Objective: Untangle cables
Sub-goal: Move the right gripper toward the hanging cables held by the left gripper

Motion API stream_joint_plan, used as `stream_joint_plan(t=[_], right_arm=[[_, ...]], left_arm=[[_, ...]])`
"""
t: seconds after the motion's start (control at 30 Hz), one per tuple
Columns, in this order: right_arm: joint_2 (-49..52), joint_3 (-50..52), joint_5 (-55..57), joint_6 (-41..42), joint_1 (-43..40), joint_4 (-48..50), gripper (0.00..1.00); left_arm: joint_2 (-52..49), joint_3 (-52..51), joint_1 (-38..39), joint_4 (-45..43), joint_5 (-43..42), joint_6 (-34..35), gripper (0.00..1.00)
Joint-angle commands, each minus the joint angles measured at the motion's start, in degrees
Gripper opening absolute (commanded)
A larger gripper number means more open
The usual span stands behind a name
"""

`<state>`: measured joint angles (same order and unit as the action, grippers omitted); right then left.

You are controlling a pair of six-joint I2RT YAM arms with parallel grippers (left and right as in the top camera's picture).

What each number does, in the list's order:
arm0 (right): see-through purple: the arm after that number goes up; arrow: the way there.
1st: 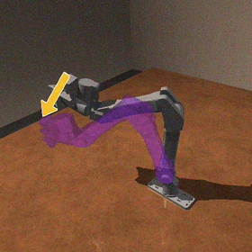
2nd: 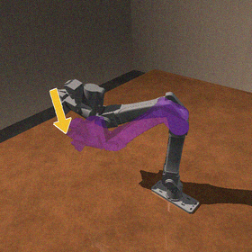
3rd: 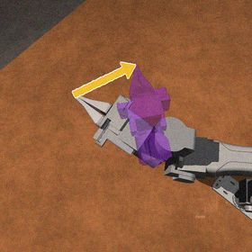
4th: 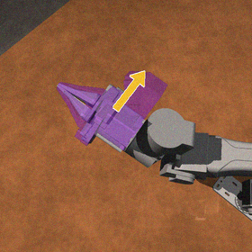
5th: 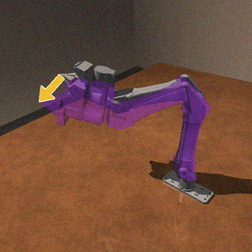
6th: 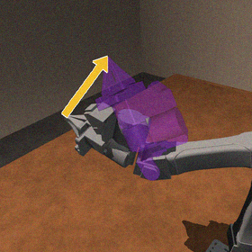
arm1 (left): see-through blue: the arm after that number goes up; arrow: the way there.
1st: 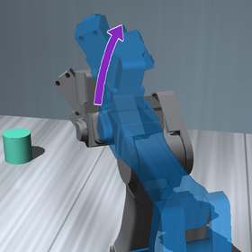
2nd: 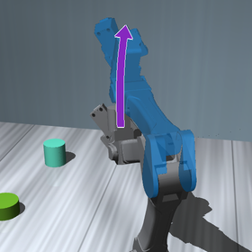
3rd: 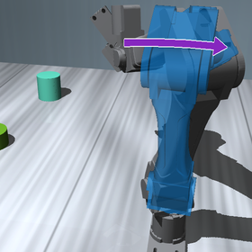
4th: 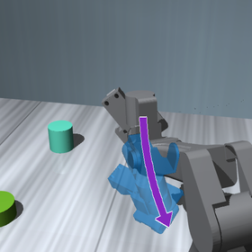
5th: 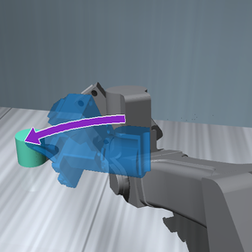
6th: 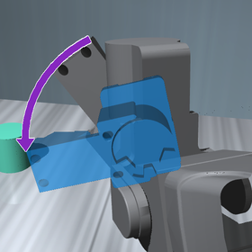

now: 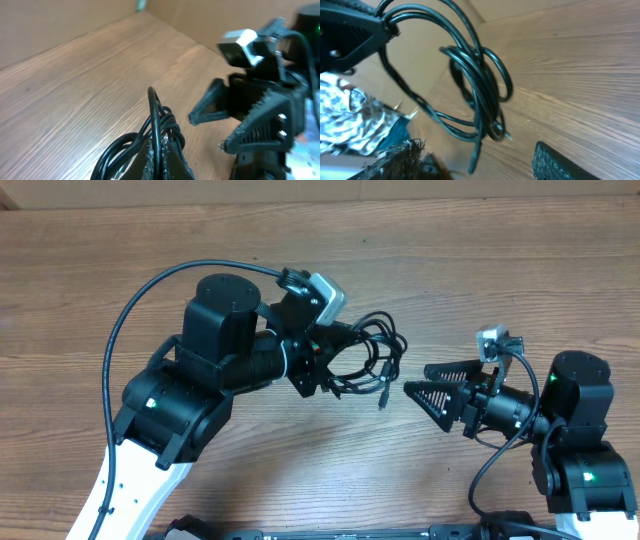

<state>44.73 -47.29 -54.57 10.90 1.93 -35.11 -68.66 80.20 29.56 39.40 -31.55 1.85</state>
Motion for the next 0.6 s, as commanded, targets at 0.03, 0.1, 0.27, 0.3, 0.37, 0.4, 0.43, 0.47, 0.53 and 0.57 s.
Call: stream_joint_plan(t=[0.03,0.1,0.27,0.3,0.37,0.4,0.43,0.47,0.53,0.57], right_arm=[[-0.2,-1.5,5.7,2.4,0.3,0.5,0.73],[-0.2,-1.5,5.7,2.4,0.3,0.6,0.74],[-0.2,-1.5,5.6,-1.2,0.3,0.8,0.75],[-0.2,-1.5,5.6,-2.1,0.3,0.8,0.75],[-0.2,-1.5,5.4,-3.1,0.3,0.9,0.74],[-0.2,-1.5,5.1,-3.1,0.3,0.9,0.74],[-0.2,-1.5,4.2,-3.1,0.3,0.9,0.74],[-0.2,-1.5,1.6,-3.1,0.3,1.0,0.73],[-0.2,-1.5,-1.2,-3.0,0.3,1.4,0.72],[-0.2,-1.5,-1.9,-3.0,0.3,1.5,0.71]], left_arm=[[0.2,1.1,-0.3,-0.2,6.9,8.2,0.04],[0.2,1.1,-0.3,-0.2,7.5,9.6,0.04],[0.2,1.1,-0.3,-0.2,7.8,15.8,0.04],[0.2,1.1,-0.3,-0.2,7.8,17.0,0.04],[0.2,1.1,-0.3,-0.2,8.1,17.7,0.04],[0.2,1.1,-0.3,-0.2,8.6,17.7,0.04],[0.2,1.1,-0.3,0.2,9.7,17.7,0.04],[0.2,1.1,-0.3,1.2,12.3,17.4,0.04],[0.1,1.1,-0.3,2.4,14.3,17.4,0.04],[0.1,1.1,-0.3,2.8,14.7,17.4,0.04]])
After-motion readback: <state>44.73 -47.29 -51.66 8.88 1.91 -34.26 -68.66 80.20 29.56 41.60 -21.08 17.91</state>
